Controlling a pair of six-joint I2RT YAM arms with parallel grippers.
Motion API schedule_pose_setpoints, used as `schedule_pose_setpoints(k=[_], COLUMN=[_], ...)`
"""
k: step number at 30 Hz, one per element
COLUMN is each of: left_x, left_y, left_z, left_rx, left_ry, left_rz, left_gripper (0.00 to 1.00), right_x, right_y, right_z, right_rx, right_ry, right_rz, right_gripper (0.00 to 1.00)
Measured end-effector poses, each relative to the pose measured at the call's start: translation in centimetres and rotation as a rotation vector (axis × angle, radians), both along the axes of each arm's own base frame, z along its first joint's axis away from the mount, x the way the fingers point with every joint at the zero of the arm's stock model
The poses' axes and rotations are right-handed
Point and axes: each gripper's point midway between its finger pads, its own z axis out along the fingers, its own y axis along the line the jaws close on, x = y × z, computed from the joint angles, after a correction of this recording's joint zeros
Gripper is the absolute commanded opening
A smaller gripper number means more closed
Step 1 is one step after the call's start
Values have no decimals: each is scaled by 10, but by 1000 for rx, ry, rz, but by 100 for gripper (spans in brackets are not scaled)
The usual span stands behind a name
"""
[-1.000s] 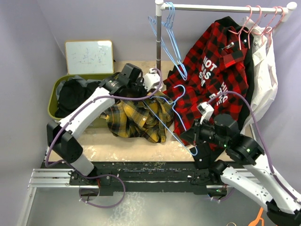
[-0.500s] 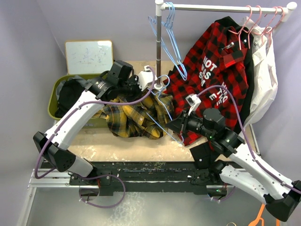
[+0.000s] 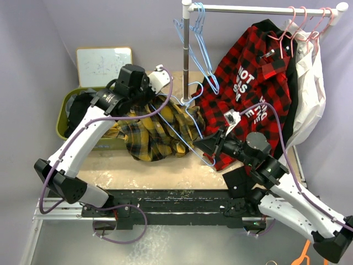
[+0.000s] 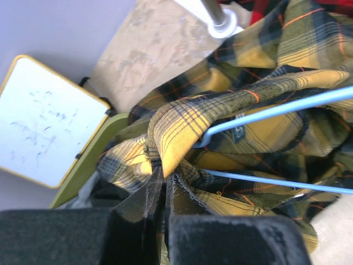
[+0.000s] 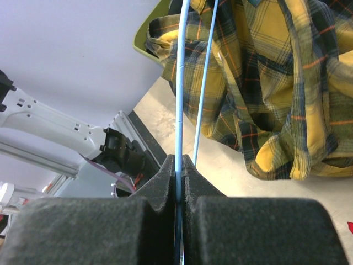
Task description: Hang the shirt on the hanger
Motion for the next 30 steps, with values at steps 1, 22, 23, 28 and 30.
schedule_pose_setpoints(k=[1,22,23,28,30], left_x=[5,-33,-35,-45,-48], left_y=[7,-21,-21,-18,-15], left_z=[4,28,27,5,-14], left_rx=[3,-147,-153,-153,-137], left_ry=[-18,79,86,130,159], left_rz=[24,-157,-166,-181,-172], left_gripper=[3,3,3,20,78], right_x=[-2,59,64,73,73], right_y=[-2,59,60,64,64], right_z=[4,-54,-52,-39,-38], right_rx=[8,-126,-130,-125,-129], right_ry=[-9,-8,-23,-92,-105], right_rz=[1,-9,-19,-36,-33], right_gripper=[0,0,0,0,0])
